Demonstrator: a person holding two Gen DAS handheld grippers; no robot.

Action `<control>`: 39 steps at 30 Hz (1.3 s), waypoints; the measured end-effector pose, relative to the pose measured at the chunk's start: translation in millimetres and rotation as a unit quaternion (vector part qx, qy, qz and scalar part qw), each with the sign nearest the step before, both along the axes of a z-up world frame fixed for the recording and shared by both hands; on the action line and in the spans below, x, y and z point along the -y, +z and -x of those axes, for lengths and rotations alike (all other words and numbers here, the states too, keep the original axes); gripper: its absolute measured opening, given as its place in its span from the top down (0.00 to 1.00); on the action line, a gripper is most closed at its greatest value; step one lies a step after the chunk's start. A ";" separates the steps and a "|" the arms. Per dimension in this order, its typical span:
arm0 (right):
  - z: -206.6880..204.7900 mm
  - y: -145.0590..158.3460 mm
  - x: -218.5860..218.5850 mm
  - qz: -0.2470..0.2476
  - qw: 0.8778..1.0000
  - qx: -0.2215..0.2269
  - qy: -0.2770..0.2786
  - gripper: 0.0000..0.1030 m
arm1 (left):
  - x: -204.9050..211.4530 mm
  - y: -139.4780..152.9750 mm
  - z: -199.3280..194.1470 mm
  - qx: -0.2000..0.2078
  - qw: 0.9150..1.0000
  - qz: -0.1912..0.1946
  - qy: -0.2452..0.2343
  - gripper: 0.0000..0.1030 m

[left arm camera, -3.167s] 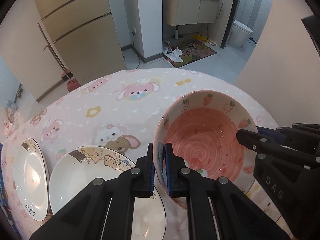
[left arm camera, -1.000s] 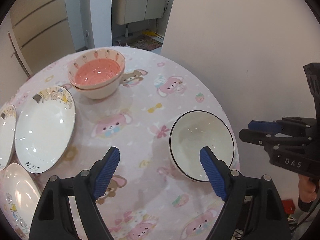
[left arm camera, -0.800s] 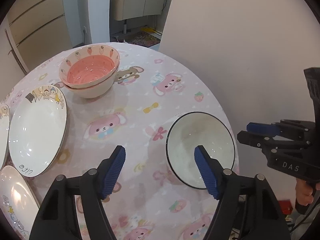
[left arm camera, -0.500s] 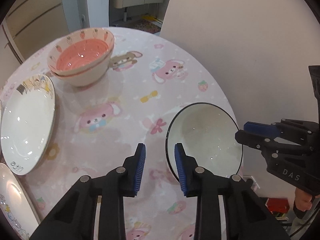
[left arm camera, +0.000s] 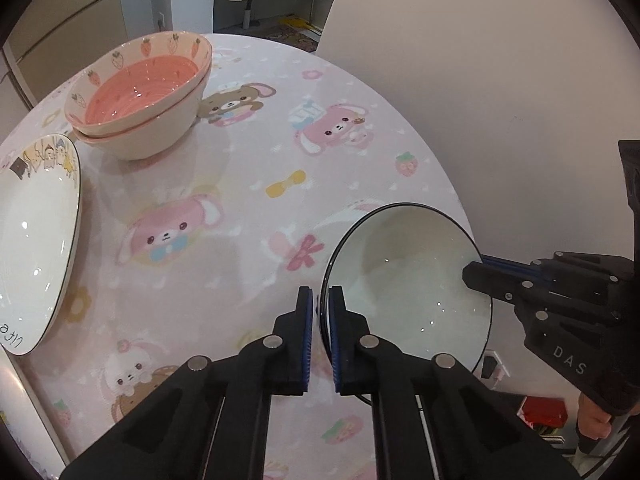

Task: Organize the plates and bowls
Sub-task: 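Move both grippers to the white bowl and close on its rim, then lift and tilt the white bowl with both grippers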

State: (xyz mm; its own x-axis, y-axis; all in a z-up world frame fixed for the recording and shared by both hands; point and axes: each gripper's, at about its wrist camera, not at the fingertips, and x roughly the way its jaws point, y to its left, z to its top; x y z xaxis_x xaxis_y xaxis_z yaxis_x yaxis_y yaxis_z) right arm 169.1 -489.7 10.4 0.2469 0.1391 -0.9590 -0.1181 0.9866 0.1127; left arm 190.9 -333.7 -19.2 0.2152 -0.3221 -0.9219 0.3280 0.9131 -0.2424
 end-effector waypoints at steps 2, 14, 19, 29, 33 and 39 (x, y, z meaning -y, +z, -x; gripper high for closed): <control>2.0 3.1 -3.1 0.005 1.000 0.004 0.009 0.95 | 2.6 3.4 2.8 0.009 1.000 -0.018 -0.004 0.93; 4.2 11.9 -44.7 -0.009 0.998 0.008 0.058 0.95 | -33.7 24.6 13.4 0.038 0.997 -0.064 0.002 0.93; 2.5 9.4 -74.0 -0.011 0.997 0.013 0.082 0.95 | -66.6 26.3 9.0 0.026 0.998 -0.056 0.026 0.93; 1.7 2.4 -73.8 -0.016 0.997 -0.010 0.073 0.86 | -73.0 20.9 18.6 0.001 0.999 -0.043 0.019 0.79; 1.0 -1.6 -69.0 -0.028 0.997 -0.015 0.067 0.85 | -65.8 21.2 17.6 -0.006 0.999 -0.037 0.012 0.78; 4.7 -1.6 -71.8 -0.026 0.996 -0.008 0.085 0.82 | -58.2 10.9 19.1 -0.015 0.999 -0.039 0.002 0.75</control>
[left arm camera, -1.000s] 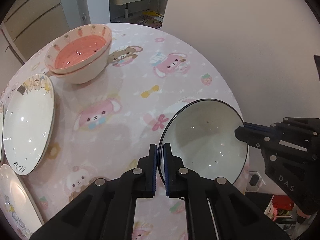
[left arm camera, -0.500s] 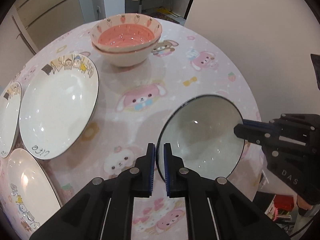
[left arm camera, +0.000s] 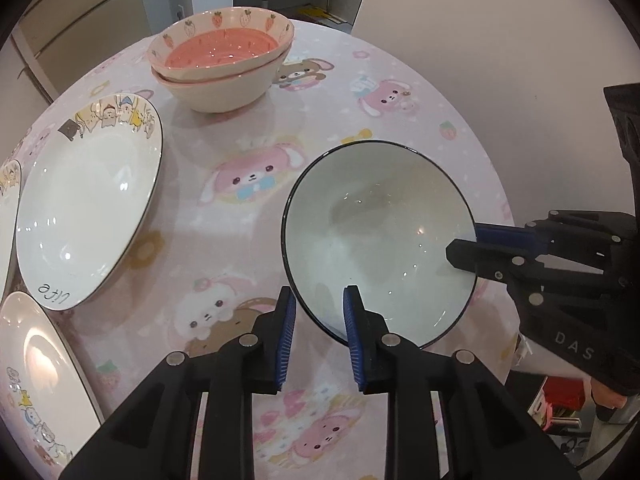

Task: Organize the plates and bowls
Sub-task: 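Lift and tilt the white bowl with both grippers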

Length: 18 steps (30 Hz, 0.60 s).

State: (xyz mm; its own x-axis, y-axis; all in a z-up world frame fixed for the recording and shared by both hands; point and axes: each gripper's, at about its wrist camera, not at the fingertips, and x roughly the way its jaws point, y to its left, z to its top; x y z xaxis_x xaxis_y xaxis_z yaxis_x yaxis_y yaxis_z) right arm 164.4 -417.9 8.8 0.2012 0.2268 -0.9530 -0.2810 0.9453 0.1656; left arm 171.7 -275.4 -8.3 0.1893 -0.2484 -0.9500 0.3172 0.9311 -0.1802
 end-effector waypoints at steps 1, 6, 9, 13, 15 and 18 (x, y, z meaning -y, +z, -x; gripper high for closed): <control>1.7 -1.5 -1.2 0.001 1.000 -0.001 0.006 0.80 | 1.1 -1.6 2.1 -0.002 1.000 0.001 -0.002 0.74; 13.7 -19.2 -1.6 -0.014 0.999 -0.030 0.013 0.79 | 3.1 -9.2 14.3 -0.019 1.000 0.004 -0.019 0.74; 19.4 -32.4 -0.7 -0.032 0.998 -0.051 0.008 0.79 | 2.2 -15.3 20.5 -0.026 0.999 0.003 -0.020 0.74; 21.8 -47.7 -0.5 -0.071 0.994 -0.080 0.005 0.80 | -1.4 -25.9 22.2 -0.042 0.999 0.001 -0.016 0.74; 21.4 -48.7 0.8 -0.081 0.993 -0.081 -0.004 0.82 | -2.3 -28.9 22.5 -0.044 0.999 0.001 -0.014 0.74; 22.4 -40.4 0.6 -0.089 0.994 -0.062 -0.005 0.88 | -1.7 -31.5 23.8 -0.045 0.999 -0.008 -0.016 0.73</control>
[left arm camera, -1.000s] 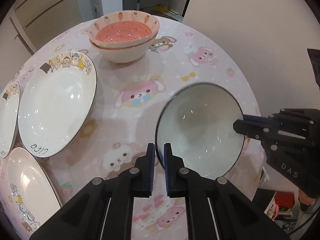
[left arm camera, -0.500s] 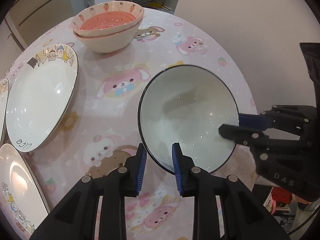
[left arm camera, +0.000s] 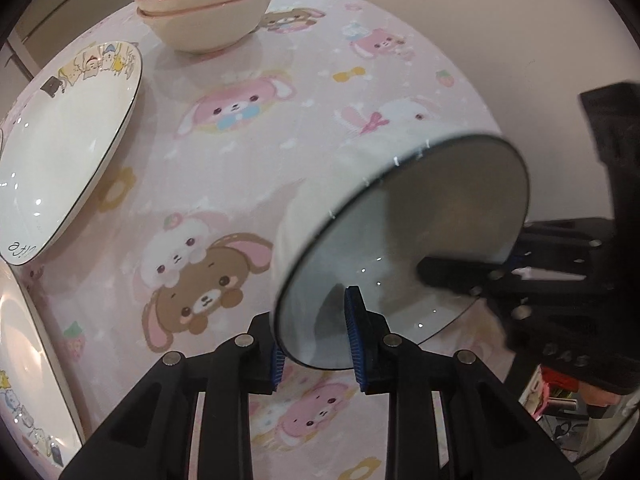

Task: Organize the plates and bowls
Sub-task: 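Lift and tilt the white bowl with both grippers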

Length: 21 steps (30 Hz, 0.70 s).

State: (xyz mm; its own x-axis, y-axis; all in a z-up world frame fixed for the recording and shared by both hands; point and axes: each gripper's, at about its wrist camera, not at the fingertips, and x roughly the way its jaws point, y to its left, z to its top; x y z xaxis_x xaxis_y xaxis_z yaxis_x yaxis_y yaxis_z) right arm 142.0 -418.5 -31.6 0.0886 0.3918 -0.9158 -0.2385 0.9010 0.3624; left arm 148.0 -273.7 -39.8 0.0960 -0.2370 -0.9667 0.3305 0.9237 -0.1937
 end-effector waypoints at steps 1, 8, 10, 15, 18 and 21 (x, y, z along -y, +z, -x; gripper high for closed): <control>-0.1 2.0 0.0 0.001 1.000 0.001 -0.002 0.89 | -1.6 -1.3 -0.2 -0.001 1.000 0.004 0.002 0.73; -12.1 10.8 4.6 -0.031 0.999 -0.009 -0.032 0.88 | -11.8 15.6 -6.2 0.024 0.999 0.020 0.017 0.73; -15.6 22.7 0.6 -0.024 0.999 0.014 -0.026 0.89 | -14.2 25.0 -7.3 0.037 0.999 0.021 0.019 0.73; -21.7 54.6 -6.1 -0.016 0.998 0.050 -0.021 0.88 | -24.1 53.3 -10.8 0.068 0.997 0.032 0.032 0.73; -24.9 70.2 -11.9 -0.017 0.997 0.067 -0.020 0.88 | -33.2 71.7 -12.5 0.085 0.995 0.039 0.037 0.73; -31.9 87.9 -20.5 -0.009 0.995 0.094 -0.022 0.88 | -34.9 88.0 -11.0 0.111 0.993 0.024 0.035 0.73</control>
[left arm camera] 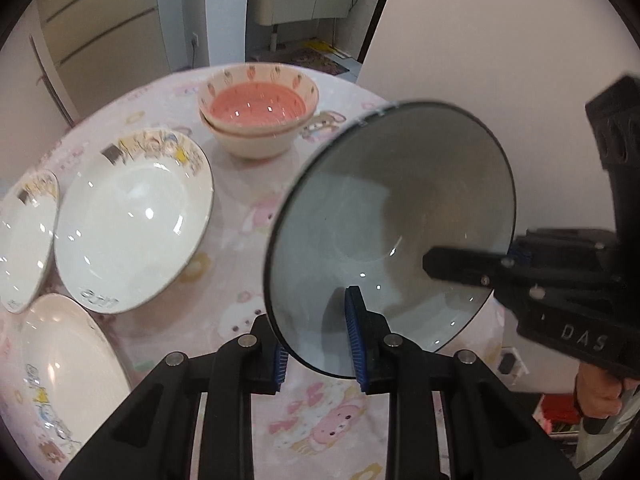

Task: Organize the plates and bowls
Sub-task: 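Lift and tilt the white bowl with both grippers, then carry the white bowl over the pink bowl stack and lower it in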

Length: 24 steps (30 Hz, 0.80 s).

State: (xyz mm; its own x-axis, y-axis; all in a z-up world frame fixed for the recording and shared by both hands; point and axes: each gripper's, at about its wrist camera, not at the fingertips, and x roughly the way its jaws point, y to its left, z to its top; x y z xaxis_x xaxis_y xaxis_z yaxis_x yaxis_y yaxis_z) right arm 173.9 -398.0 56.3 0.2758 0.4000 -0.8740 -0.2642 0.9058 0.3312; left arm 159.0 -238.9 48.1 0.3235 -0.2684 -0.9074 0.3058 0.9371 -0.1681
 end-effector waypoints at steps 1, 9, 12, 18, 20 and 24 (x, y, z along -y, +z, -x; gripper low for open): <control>-2.1 4.4 0.3 0.010 1.000 0.008 0.000 0.88 | 2.7 3.9 -0.5 0.004 1.000 -0.001 0.003 0.73; -43.1 31.6 -10.3 -0.005 0.999 0.031 -0.012 0.88 | -5.0 38.8 -30.9 0.053 0.998 -0.012 0.027 0.73; -60.0 39.4 -13.9 -0.012 0.999 0.039 -0.018 0.88 | -9.9 45.1 -44.6 0.058 0.998 -0.004 0.032 0.73; -94.1 37.3 -31.4 -0.010 0.999 0.049 -0.021 0.88 | -22.1 42.6 -80.6 0.071 0.996 -0.010 0.051 0.73; -106.0 35.8 -34.3 -0.007 0.998 0.053 -0.024 0.88 | -26.5 37.1 -94.0 0.072 0.996 -0.001 0.054 0.73; -128.5 25.8 -37.2 -0.005 0.998 0.049 -0.029 0.88 | -33.3 22.9 -116.8 0.068 0.996 0.014 0.061 0.73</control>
